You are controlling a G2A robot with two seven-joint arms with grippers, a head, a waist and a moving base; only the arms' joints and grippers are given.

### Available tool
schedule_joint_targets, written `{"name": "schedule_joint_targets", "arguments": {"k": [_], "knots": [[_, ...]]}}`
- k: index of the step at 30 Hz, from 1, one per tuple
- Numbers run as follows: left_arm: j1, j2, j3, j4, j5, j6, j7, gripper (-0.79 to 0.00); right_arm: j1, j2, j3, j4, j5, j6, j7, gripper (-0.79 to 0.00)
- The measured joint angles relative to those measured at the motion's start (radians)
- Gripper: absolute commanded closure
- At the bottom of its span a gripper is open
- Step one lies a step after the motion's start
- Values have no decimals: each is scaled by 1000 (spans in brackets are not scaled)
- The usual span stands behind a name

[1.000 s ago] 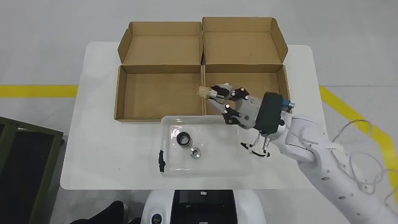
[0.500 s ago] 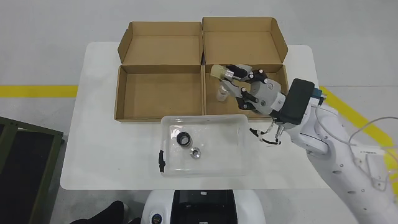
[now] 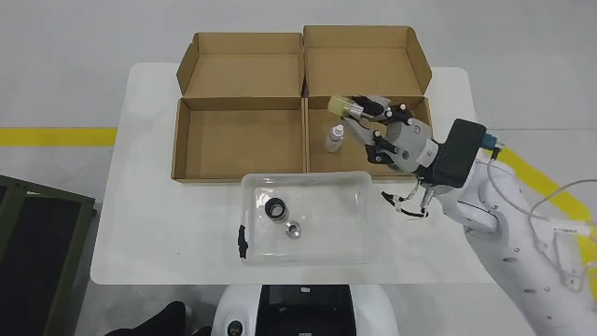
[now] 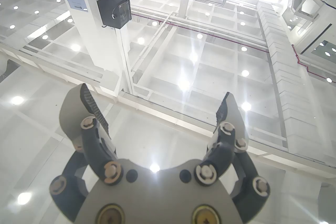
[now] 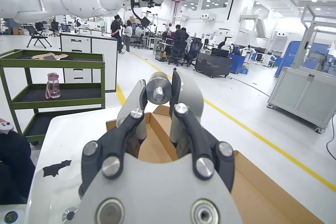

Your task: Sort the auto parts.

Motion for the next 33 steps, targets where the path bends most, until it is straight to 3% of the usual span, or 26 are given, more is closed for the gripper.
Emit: {"name": "schedule_joint_targets", "arguments": {"k": [11, 22, 33], "knots": [[0, 0, 0, 0, 0, 0, 0, -785, -90, 11, 68, 37, -28, -70, 120, 0], [0, 0, 0, 0, 0, 0, 0, -785, -172, 36, 157, 76, -108, -145, 376, 0], [0, 0, 0, 0, 0, 0, 0, -785, -127, 42, 152, 146, -164, -209, 545, 0]]}}
